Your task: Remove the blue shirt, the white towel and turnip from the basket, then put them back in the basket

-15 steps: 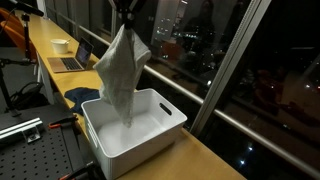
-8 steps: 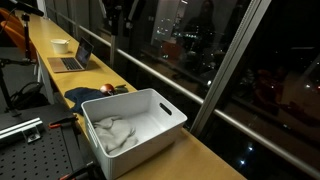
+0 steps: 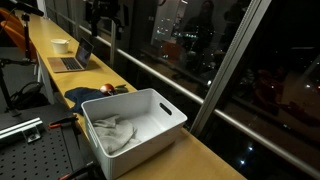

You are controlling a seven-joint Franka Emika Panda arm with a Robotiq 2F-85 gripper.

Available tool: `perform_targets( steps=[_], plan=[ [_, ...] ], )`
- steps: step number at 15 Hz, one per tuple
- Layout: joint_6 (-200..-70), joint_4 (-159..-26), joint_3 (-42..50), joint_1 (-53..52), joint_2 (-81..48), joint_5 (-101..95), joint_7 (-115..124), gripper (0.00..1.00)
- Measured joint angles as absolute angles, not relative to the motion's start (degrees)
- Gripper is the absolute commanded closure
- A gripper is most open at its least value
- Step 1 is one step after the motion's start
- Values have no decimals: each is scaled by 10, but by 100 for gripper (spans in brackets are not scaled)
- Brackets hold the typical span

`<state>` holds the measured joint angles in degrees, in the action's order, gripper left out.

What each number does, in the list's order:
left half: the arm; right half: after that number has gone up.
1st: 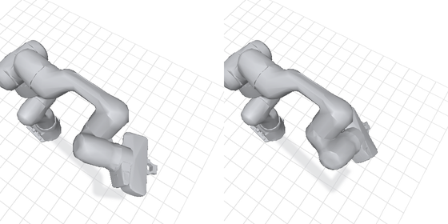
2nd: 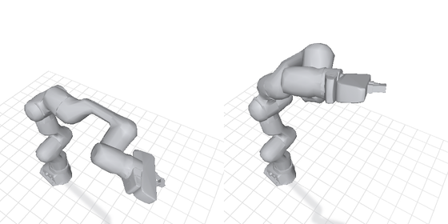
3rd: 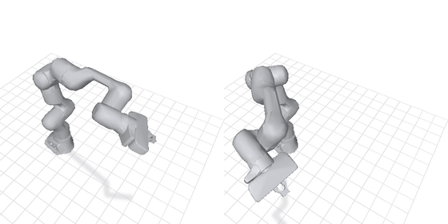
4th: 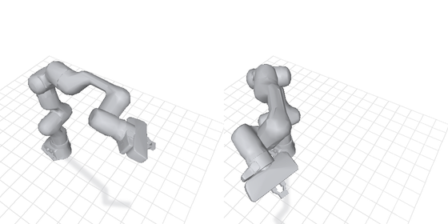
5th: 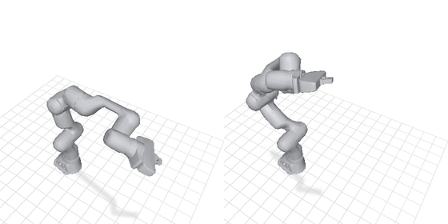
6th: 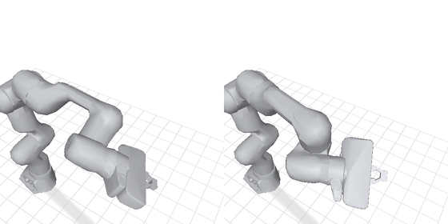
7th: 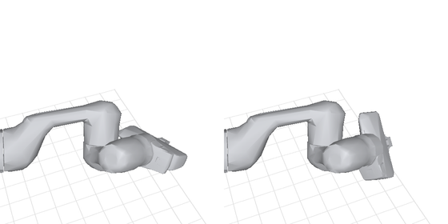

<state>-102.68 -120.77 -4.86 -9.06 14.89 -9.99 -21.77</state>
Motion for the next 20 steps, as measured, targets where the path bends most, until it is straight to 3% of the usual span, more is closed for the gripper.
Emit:
perform_targets(
  steps=[10, 20],
  plan=[
    [-1185, -1191, -128, -144, -21, -102, -216, 0],
    [-1208, -957, -135, -167, -291, -145, -215, 0]
  ],
)
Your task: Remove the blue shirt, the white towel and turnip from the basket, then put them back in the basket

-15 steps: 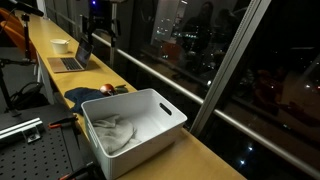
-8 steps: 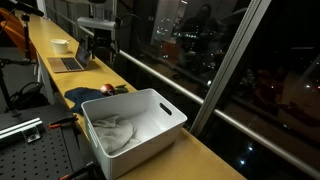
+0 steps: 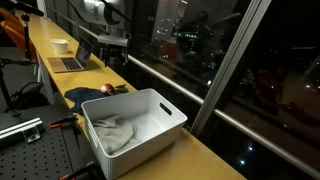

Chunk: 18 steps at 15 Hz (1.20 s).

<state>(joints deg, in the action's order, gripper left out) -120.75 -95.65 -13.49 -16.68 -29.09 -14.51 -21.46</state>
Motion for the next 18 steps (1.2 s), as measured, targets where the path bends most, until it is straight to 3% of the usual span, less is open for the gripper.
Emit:
perform_targets(
  steps=[8, 17, 18],
  plan=[
    [-1134, -738, -119, -199, -521, -132, -126, 0],
    [-1010, -581, -114, -246, -640, -99, -16, 0],
    [-1005, -570, -113, -247, -652, -97, -12, 21]
  ],
)
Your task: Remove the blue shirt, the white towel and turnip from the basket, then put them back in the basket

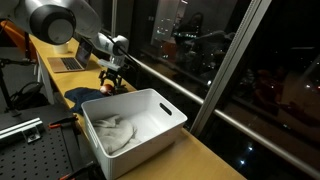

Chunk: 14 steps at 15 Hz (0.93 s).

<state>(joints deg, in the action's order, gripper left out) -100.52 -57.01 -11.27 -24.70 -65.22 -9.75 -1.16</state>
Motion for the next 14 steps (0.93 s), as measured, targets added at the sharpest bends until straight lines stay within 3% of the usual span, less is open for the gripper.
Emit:
perform_targets(
  steps=[10, 11, 14],
  plan=[
    [-957, -480, -95, -247, -713, -97, 5, 94],
    [-953, -474, -95, -246, -713, -97, 5, 98],
    [-935, -465, -95, -239, -703, -98, 0, 98]
  ],
)
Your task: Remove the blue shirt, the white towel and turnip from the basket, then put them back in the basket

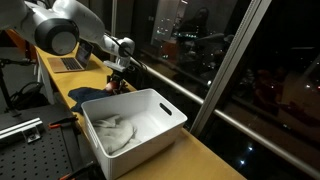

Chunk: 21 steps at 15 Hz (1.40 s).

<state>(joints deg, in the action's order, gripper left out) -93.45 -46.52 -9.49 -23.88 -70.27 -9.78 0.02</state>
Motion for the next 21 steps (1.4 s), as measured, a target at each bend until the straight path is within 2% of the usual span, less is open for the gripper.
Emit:
perform_targets(
  steps=[1, 3, 12, 21],
  plan=[
    [-925, -466, -95, -235, -691, -98, -3, 100],
    [-903, -477, -95, -227, -654, -98, -6, 97],
    [-859, -604, -87, -195, -425, -109, 0, 97],
    [-841, -699, -44, -165, -197, -187, 29, 97]
  ],
)
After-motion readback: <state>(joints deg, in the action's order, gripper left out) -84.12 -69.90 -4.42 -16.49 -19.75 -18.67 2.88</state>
